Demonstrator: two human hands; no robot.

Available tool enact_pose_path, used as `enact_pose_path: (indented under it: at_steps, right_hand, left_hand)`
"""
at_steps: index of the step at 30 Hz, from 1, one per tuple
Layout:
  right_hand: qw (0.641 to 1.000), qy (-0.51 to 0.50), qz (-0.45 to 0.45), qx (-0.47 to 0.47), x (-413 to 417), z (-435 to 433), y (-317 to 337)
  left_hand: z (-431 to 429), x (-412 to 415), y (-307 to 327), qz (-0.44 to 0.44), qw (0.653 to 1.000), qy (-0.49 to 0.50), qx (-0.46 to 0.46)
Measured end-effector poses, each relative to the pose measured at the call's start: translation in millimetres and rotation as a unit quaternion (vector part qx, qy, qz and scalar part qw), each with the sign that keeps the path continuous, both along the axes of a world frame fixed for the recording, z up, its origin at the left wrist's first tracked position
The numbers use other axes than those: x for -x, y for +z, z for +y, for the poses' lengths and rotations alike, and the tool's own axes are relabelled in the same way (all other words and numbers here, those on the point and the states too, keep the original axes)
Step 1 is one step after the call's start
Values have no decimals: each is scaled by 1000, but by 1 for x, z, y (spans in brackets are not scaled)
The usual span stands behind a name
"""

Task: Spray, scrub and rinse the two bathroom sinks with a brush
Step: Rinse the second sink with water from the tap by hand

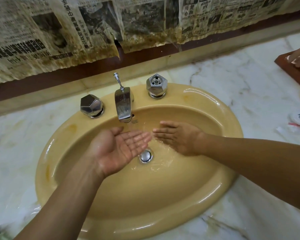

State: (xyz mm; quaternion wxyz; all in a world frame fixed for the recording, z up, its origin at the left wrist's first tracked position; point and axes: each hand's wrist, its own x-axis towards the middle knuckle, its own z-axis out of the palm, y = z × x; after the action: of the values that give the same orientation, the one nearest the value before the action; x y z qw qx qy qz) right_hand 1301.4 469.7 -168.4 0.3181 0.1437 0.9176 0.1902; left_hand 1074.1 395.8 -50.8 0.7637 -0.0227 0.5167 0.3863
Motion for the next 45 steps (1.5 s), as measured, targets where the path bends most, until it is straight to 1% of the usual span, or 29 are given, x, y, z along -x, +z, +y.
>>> enact_pose_path:
  at_steps: [2, 4, 6, 8, 10, 14, 16, 18, 21, 23, 24, 27, 28, 30, 31, 32, 33, 34, 35, 36, 37, 38, 39, 40, 41, 42, 43, 44, 45]
  right_hand:
    - [999, -30, 0, 27, 0, -8, -1]
    - [998, -49, -6, 43, 4, -14, 0]
    - [996, -70, -8, 55, 8, -15, 2]
    - [997, -70, 7, 40, 11, -13, 5]
    - [998, -54, 39, -3, 17, -8, 11]
    - [991, -1, 106, -80, 48, 8, 30]
    - [989, 14, 109, -95, 60, 12, 39]
    - [990, 8, 93, -103, 55, 15, 40]
    - [990, -39, 72, -113, 24, 21, 30]
    - [992, -64, 56, -90, 1, 19, 24]
    - [995, -68, 36, -69, -8, 15, 23]
    - [993, -115, -19, 32, -28, -10, 20]
    - [983, -160, -33, 88, -30, -21, 20]
    - [941, -257, -42, 217, -27, -44, 25]
    - [912, -300, -24, 278, -21, -53, 29]
    - [871, -352, 15, 343, -13, -61, 33]
    - [818, -405, 72, 401, -3, -66, 36]
    - [759, -449, 141, 450, 10, -69, 41]
    - [680, -497, 226, 489, 26, -71, 47]
    - [577, -543, 318, 520, 44, -73, 54]
    - [454, -587, 399, 539, 61, -73, 59]
    - [329, -622, 457, 544, 77, -71, 66]
    - [215, -643, 496, 542, 90, -67, 69]
    - [117, -650, 518, 543, 104, -63, 74]
    - [32, -649, 528, 547, 115, -59, 77]
    - [-37, -645, 528, 551, 124, -55, 81]
    - [-87, -643, 524, 552, 130, -51, 84]
    - [-128, -640, 519, 552, 134, -47, 86]
    - [-166, -633, 518, 551, 137, -44, 87]
  left_hand:
    - [-1, -2, -1, -2, 1000, 27, -1]
    - [4, 1, 1, -10, 995, 100, -29]
    - [8, 5, 6, -51, 985, 153, -69]
    - [5, 5, 11, -79, 982, 144, -92]
    - [-4, 5, 10, -63, 987, 126, -79]
    - [-27, 10, -10, -17, 993, 113, -23]
    - [-29, 11, -14, -13, 994, 106, -16]
    - [-20, 11, -10, -12, 993, 115, -31]
    - [1, 3, 5, -31, 994, 85, -62]
    - [9, -1, 9, -43, 997, 30, -64]
    - [11, -1, 9, -49, 997, 18, -58]
    - [8, 13, 1, -33, 996, 64, -57]
    - [5, 22, -1, -22, 994, 82, -67]
    - [-7, 37, -2, 32, 992, 87, -89]
    - [-15, 43, -5, 101, 988, 59, -104]
    - [-25, 51, -9, 211, 969, 6, -125]
    - [-37, 61, -14, 359, 917, -72, -161]
    - [-48, 74, -24, 519, 811, -163, -216]
    - [-57, 90, -35, 644, 660, -260, -285]
    - [-64, 104, -44, 700, 515, -352, -346]
    - [-68, 119, -51, 705, 410, -429, -390]
    - [-71, 134, -60, 701, 324, -477, -420]
    - [-74, 141, -64, 699, 250, -516, -428]
    - [-75, 142, -68, 696, 200, -552, -412]
    - [-75, 138, -68, 688, 178, -592, -380]
    - [-73, 133, -72, 678, 160, -625, -351]
    - [-71, 129, -79, 659, 152, -664, -318]
    - [-69, 123, -82, 637, 151, -705, -272]
    - [-65, 115, -85, 622, 144, -731, -240]
